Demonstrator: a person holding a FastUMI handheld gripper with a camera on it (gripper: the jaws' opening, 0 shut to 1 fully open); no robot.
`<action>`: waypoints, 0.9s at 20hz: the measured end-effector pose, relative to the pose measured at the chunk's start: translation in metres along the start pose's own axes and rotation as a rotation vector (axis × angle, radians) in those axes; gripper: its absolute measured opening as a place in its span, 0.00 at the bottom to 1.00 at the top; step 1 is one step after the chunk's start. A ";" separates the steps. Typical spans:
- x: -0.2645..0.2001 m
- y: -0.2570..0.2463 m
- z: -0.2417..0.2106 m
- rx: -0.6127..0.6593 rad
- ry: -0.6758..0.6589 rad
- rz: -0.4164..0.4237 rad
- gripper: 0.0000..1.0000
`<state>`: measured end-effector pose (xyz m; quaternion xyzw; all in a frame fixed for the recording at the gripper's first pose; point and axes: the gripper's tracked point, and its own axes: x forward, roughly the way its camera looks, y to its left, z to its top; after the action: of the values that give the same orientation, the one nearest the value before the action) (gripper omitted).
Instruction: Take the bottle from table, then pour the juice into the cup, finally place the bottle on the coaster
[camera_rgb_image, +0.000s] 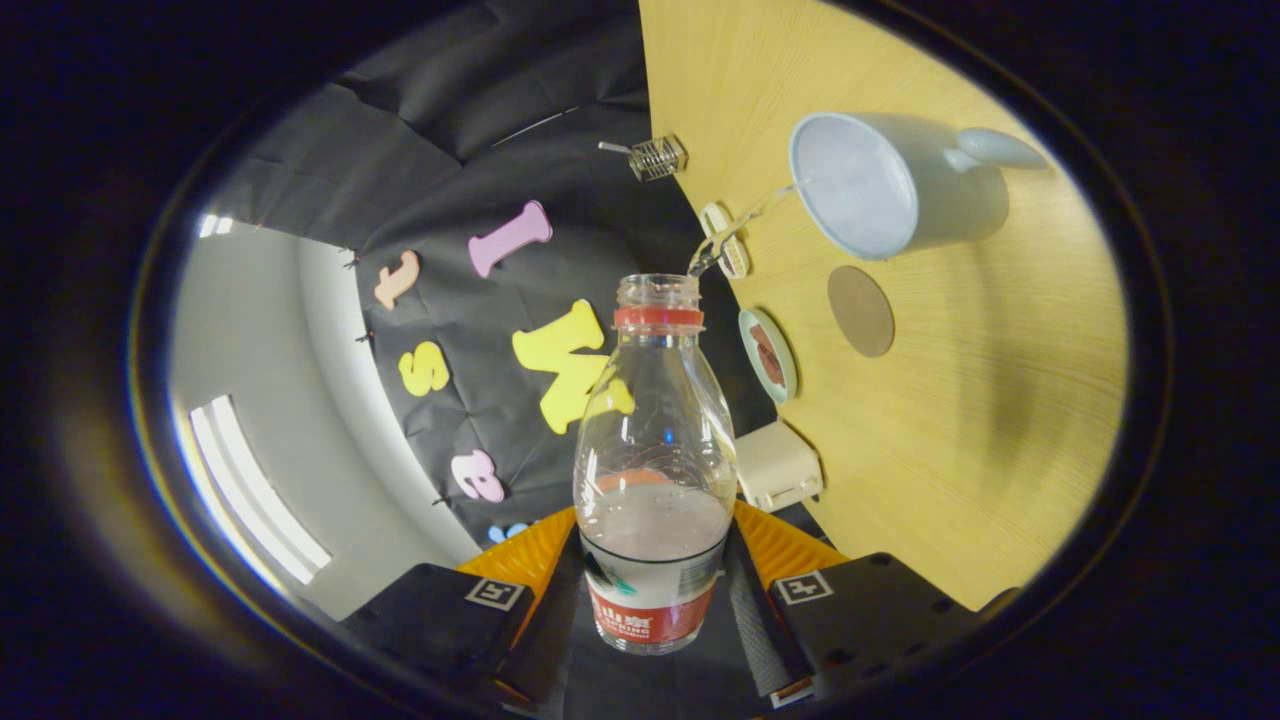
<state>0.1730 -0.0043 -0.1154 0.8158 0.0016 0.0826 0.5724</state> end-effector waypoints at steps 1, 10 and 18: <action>0.001 0.003 -0.002 0.003 0.003 0.000 0.76; 0.005 0.014 -0.008 0.075 0.012 0.001 0.76; 0.001 0.024 0.007 0.164 -0.002 0.010 0.76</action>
<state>0.1723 -0.0190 -0.0947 0.8601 0.0038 0.0841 0.5031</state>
